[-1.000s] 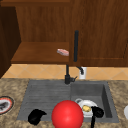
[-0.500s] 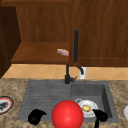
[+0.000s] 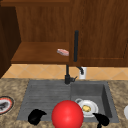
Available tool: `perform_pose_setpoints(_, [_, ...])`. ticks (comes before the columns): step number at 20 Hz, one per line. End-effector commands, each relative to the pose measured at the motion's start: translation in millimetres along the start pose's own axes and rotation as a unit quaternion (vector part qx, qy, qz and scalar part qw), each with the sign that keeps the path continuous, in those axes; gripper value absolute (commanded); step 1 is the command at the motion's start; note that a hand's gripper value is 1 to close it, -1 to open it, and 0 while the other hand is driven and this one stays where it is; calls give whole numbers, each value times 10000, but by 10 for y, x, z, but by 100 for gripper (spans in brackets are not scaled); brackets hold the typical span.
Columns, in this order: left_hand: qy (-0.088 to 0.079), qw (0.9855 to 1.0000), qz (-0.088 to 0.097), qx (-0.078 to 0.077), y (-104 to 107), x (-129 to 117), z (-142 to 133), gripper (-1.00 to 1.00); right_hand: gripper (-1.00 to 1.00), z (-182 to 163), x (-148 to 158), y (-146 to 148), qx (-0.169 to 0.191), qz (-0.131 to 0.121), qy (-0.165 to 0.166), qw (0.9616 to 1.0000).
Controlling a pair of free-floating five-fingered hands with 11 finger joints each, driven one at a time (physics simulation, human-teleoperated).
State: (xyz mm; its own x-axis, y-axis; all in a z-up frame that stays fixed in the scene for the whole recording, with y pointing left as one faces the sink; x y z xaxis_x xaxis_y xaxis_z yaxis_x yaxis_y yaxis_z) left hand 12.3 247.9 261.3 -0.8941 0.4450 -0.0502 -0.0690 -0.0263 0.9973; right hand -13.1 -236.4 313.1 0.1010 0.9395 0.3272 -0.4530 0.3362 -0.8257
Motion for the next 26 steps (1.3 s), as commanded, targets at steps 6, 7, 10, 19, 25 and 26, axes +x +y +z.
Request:
perform_pose_setpoints(6, [-54,9999,-52,114,-6,-62,47,-100,0,-11,-13,6,11,18,11,10000])
perform_pose_setpoints(7, [-120,9998,-43,172,-5,-7,88,-100,0,-16,-12,-1,-18,83,1,10000])
perform_pose_setpoints(10, [-262,9992,-109,296,9,-5,203,-100,0,-20,-12,-9,-59,58,9,10000])
perform_pose_setpoints(19, [73,9985,548,-3,96,-116,648,-100,0,-21,-11,-6,-101,17,19,9999])
perform_pose_setpoints(25, [-12,9980,631,-62,128,-237,999,-100,0,-22,-11,-5,-110,5,22,9999])
perform_pose_setpoints(26, [24,9978,659,-69,117,-233,1039,-100,0,-22,-11,-5,-111,3,23,9999])
